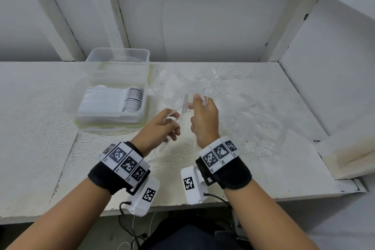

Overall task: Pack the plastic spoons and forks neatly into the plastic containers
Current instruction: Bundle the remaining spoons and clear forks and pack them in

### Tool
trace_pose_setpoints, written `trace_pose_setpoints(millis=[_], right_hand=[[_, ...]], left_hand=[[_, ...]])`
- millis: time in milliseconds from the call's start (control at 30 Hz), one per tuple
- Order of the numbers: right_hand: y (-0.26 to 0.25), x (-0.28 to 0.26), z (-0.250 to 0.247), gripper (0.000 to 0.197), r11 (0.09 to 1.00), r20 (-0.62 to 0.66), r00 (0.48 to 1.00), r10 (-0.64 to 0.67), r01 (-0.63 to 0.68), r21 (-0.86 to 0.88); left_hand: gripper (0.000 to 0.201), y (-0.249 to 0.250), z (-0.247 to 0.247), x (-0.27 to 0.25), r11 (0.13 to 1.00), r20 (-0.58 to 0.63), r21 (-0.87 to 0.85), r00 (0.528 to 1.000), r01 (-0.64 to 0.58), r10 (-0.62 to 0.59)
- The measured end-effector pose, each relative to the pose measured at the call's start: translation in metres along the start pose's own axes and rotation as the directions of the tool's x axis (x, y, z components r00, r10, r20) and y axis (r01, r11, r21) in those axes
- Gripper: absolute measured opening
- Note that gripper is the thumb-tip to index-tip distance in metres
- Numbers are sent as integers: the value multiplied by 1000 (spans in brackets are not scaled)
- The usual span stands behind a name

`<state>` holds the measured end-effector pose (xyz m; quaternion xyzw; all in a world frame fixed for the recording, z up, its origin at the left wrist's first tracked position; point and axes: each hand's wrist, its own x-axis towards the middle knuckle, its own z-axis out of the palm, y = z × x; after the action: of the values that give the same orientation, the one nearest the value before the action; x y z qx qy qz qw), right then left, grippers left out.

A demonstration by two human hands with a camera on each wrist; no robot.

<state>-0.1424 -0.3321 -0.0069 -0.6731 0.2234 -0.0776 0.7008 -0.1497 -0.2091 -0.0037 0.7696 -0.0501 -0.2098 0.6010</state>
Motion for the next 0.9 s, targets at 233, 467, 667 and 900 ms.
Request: trace_pose_setpoints(millis=[233, 467, 667, 900], right_hand=[[-2, 3, -3, 17, 998, 20, 998, -59, 59, -16], [-3, 6, -8, 18, 981, 50, 987, -154, 159, -108], [-2, 0, -3, 29, 932, 81, 960, -267, 279, -229], [-2, -5, -2, 35, 939, 82, 964, -254, 266, -219]], left_hand=[[13, -2, 7, 2, 999, 70, -47, 998, -5, 8], [21, -2, 6, 2, 976, 52, -201, 996, 88, -79], [20, 2, 7, 5, 973, -65, -226, 996, 37, -53], [33, 1, 7, 6, 999, -91, 35, 995, -25, 28]])
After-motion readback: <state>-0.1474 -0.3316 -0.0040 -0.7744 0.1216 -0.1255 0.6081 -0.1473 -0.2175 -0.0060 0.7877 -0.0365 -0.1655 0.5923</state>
